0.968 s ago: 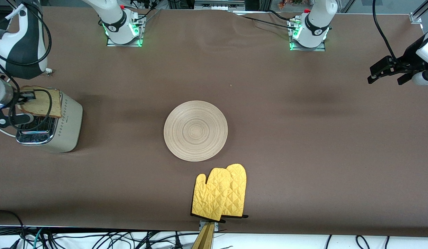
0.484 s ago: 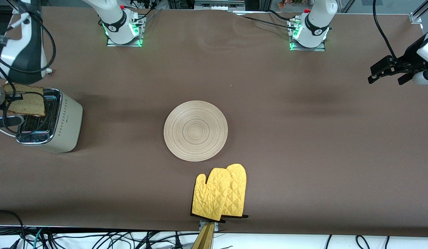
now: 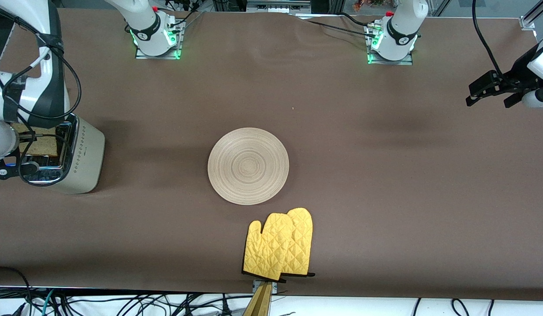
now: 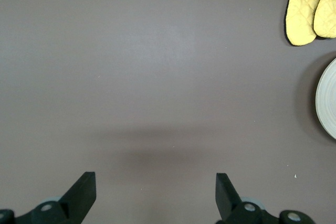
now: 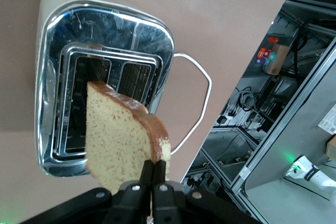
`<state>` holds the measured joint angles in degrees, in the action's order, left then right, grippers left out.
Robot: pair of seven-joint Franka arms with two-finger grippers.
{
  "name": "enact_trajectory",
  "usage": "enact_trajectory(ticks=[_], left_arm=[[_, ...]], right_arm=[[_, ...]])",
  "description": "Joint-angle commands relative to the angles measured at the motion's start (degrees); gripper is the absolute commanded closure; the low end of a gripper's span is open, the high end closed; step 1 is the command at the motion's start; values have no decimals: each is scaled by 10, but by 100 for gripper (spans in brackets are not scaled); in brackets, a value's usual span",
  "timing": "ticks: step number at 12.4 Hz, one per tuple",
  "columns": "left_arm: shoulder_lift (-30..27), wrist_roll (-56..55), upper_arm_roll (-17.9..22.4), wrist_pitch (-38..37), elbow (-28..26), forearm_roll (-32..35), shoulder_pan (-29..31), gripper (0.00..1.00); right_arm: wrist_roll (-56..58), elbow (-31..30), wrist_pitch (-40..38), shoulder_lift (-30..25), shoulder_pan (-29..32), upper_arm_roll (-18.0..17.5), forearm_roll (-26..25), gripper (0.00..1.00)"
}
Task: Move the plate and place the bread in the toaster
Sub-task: 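Lower the bread into a toaster slot with the right gripper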
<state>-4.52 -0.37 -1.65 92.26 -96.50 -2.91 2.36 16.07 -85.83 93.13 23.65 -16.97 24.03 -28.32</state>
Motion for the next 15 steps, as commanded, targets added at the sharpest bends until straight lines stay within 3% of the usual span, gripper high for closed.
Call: enact_trajectory(ticks=[1,5,6,7,9,10,12,15], left_arm=[[9,4,-1,-7,17,12,4,0],[9,2,-5,-6,18,9,3,0],[9,3,-5,-6,18,9,3,0],[9,3,-4,-6,18,9,4,0],[8,2,-5,-6,18,8,4,0],[8,2,-5,-6,18,8,3,0],[8,2,-5,-6,18,7,3,0],[8,2,-5,-6,18,8,3,0]], right_arm=[[-1,16,11,18,7,-1,-6,100],[-11,17,22,32,6,-2,-5,100],[-23,17,22,32,6,-2,-5,81],[-17,20,21,31,5,-2,-9,1],[-17,23,12,12,0,-6,20,0],[-17,25,11,-5,-1,-7,79,0],[-16,41,-39,-11,-4,-8,120,0],[-21,87,-111,-30,-4,-6,276,0]])
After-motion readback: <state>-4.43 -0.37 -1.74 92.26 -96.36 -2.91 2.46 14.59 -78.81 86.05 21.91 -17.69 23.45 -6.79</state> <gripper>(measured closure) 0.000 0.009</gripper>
